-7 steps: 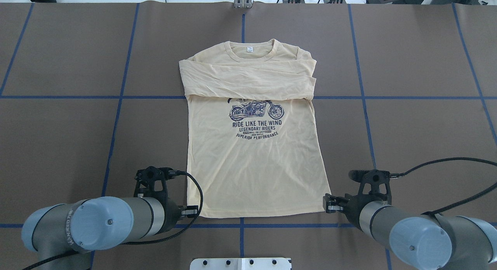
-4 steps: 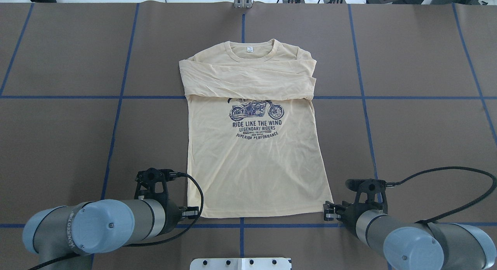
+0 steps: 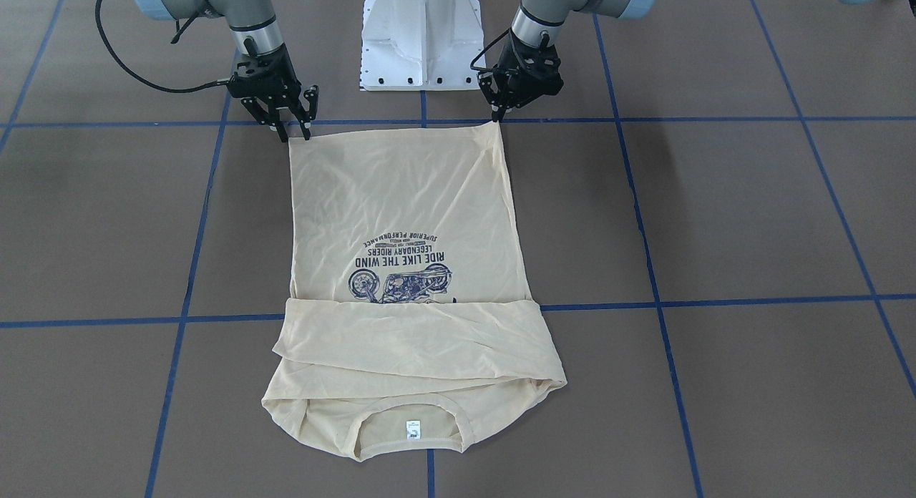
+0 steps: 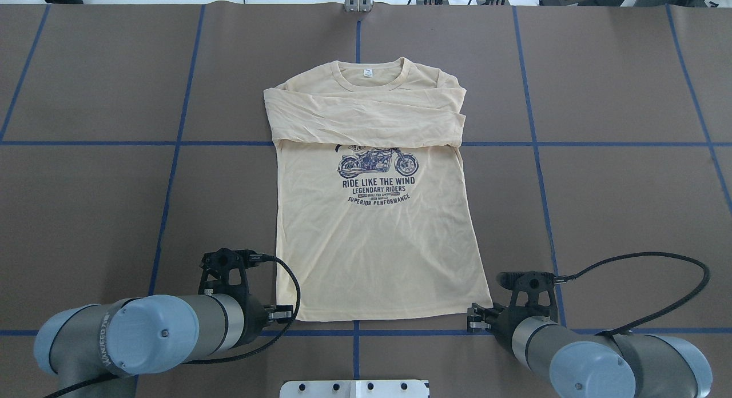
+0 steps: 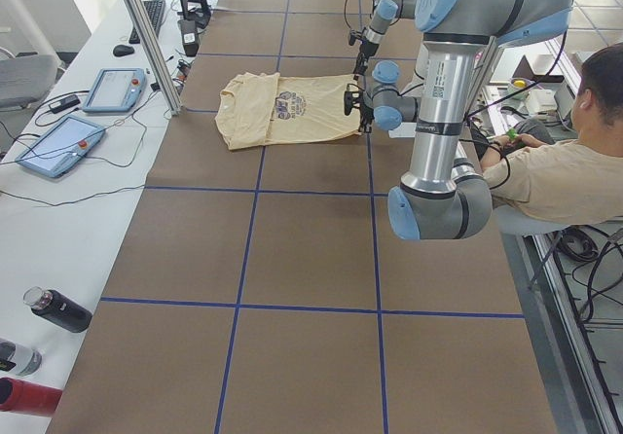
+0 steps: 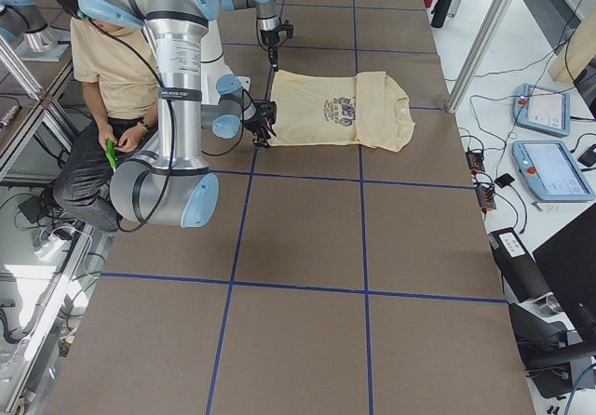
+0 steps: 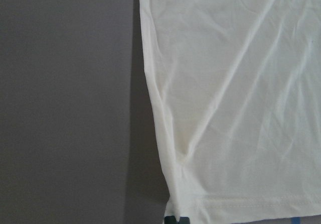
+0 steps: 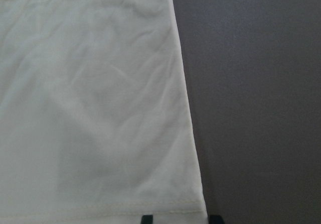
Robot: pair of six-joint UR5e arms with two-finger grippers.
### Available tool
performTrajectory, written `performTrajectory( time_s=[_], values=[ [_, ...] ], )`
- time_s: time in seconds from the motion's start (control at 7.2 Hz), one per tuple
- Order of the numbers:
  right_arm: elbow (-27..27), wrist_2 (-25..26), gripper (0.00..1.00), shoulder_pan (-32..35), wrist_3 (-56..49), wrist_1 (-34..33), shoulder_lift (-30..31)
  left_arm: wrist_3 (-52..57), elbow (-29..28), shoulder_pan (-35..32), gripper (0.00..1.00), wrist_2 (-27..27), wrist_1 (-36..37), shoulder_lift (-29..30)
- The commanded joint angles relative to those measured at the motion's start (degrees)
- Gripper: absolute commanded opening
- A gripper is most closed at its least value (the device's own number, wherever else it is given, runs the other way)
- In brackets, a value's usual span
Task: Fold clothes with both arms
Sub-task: 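Grasp the hem corners nearest the robot with both grippers, then lift the hem with both grippers and carry it toward the collar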
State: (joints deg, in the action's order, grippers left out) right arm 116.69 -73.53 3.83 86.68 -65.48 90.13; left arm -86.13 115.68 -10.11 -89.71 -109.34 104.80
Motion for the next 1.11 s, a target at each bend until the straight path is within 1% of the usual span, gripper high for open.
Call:
performTrajectory(
  time_s=[0.0, 0.69, 0.97],
  values=[
    [0.3, 0.0, 0.0, 0.3, -0.5, 0.0, 0.0, 0.0, -0.1, 0.0, 0.0, 0.1, 0.0, 0.1],
    [1.3, -0.1, 0.0, 2.0, -0.6, 0.1, 0.2, 0.2, 0.1, 0.0, 0.0, 0.0, 0.0, 0.2],
    [7.2, -0.9, 0.0, 2.7, -0.6, -0.4, 1.1, 0.7, 3.0, -0.6, 0.0, -0.5, 0.0, 0.0]
  ],
)
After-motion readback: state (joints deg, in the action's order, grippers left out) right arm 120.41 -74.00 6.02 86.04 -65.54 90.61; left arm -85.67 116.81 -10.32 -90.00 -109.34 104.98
